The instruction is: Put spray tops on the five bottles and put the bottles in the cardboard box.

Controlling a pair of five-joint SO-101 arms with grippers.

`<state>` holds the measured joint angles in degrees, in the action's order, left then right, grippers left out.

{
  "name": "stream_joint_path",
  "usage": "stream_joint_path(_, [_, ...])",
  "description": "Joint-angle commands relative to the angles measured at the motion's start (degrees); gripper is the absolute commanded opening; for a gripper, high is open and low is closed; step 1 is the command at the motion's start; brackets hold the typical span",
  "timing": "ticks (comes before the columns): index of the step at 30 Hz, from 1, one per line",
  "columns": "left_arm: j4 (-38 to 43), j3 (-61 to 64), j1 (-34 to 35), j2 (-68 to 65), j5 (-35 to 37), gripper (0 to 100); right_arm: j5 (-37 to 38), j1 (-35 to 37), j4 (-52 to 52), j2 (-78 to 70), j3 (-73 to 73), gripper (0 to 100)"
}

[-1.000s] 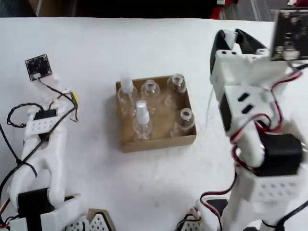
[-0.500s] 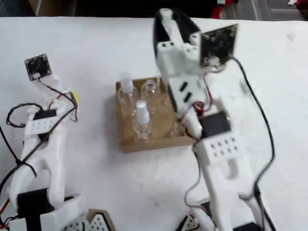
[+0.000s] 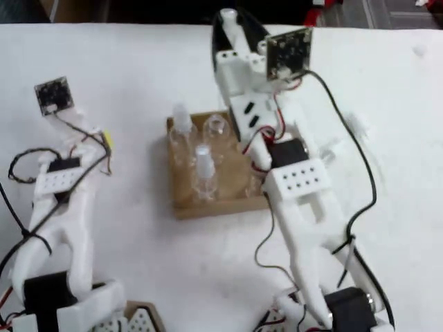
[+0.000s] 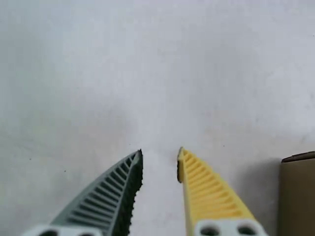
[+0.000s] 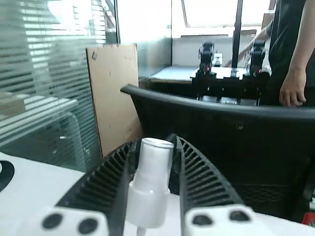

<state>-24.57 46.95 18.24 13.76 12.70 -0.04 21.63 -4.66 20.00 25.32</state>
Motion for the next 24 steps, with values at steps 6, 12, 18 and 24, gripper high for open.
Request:
stream_joint_path(6, [0.3, -3.2, 0.3, 0.7, -0.5, 12, -0.4, -0.2, -1.2, -2.2, -0.5, 1.6])
stream_joint_path(12, [0.3, -3.2, 0.3, 0.7, -0.5, 12, -0.4, 0.1, -1.3, -2.2, 0.7, 1.6])
stream_joint_path(18, [0.3, -3.1, 0.3, 0.7, -0.5, 12, -0.4, 0.1, -7.9, -2.0, 7.6, 1.6])
stream_joint_path(24, [0.3, -3.1, 0.3, 0.6, -0.5, 12, -0.4, 0.1, -18.1, -1.9, 17.5, 1.6])
